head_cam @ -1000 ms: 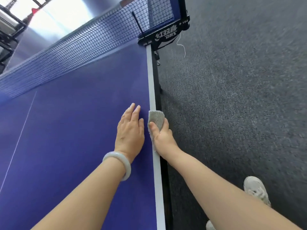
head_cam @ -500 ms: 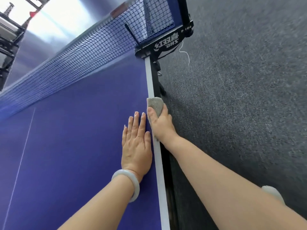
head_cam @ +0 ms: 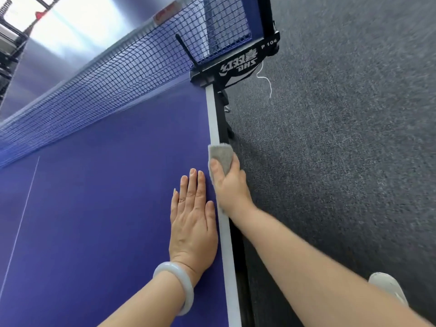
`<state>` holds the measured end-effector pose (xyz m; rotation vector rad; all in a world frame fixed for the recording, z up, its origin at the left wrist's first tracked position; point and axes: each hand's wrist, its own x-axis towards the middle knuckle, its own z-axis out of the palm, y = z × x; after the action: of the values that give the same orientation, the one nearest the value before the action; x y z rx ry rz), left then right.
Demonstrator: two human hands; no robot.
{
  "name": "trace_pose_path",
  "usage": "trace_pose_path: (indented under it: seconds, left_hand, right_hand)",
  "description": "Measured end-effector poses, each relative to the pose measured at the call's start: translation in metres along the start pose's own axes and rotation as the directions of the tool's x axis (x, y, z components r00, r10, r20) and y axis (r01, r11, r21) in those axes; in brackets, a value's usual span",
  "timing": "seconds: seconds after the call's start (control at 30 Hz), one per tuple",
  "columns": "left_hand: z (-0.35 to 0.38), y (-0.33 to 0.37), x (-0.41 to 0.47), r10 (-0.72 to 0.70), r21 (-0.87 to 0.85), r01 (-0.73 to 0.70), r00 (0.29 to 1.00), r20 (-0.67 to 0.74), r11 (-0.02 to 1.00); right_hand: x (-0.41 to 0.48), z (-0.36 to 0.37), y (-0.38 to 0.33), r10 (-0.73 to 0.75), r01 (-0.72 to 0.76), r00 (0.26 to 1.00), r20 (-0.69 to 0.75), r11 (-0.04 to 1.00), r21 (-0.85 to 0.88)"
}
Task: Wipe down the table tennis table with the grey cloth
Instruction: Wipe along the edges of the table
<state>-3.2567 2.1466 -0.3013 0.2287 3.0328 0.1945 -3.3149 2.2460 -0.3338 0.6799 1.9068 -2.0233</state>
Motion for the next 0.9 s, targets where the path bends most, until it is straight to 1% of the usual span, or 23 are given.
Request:
trace_pose_path:
  seconds: [0.07,0.13,0.27,0.37,0.47,0.57,0.63,0.7,0.77,0.8,0.9]
  left_hand:
    - [-0.001,0.001,0.0,0.003,0.005,-0.003,1.0,0.007,1.0]
    - [-0.002,-0.001,0.001,0.004,0.015,-0.004,1.0,0.015,1.0]
    - [-0.002,0.001,0.001,0.006,0.033,-0.007,1.0,0.017,0.999]
    - [-0.003,0.001,0.001,0.003,0.028,-0.003,1.0,0.024,1.0]
    - [-0.004,0.001,0.002,-0.003,0.024,0.002,1.0,0.029,1.0]
    - [-0.007,0.006,0.0,0.0,0.021,-0.001,1.0,0.029,1.0]
    - [-0.012,0.007,0.002,0.014,0.009,-0.014,1.0,-0.003,1.0]
    - [-0.018,0.006,0.013,0.027,-0.018,-0.029,0.998,-0.062,0.999]
    - [-0.021,0.006,0.036,-0.015,-0.076,0.008,0.995,-0.098,0.997]
    - [-0.023,0.008,0.05,-0.029,-0.09,0.021,0.996,-0.089,0.996]
    - [-0.019,0.015,0.086,0.011,-0.048,-0.012,1.0,-0.022,0.999]
  right_hand:
    - [0.037,-0.003,-0.024,0.008,-0.008,1.0,0.003,1.0,0.014]
    - [0.051,-0.005,-0.034,-0.015,0.015,1.0,0.021,1.0,0.02]
    - [0.009,-0.004,-0.012,-0.094,0.094,0.996,-0.01,0.996,-0.014]
    - [-0.022,-0.001,0.004,-0.079,0.078,0.997,-0.013,0.997,-0.019]
    - [0.004,0.002,-0.007,-0.07,0.068,0.997,-0.037,0.997,-0.045]
    - [0.045,0.0,-0.031,-0.06,0.06,0.998,-0.029,0.998,-0.01]
    - [0.056,0.0,-0.036,-0.078,0.078,0.997,-0.014,0.997,-0.001]
    - [0.059,0.0,-0.033,-0.094,0.094,0.996,0.003,0.996,0.005]
    - [0.061,0.0,-0.029,-0.102,0.102,0.995,0.011,0.995,0.017]
    - [0.062,0.0,-0.028,-0.103,0.103,0.995,0.012,0.994,0.024]
    - [0.065,0.0,-0.027,-0.113,0.112,0.993,0.018,0.993,0.048]
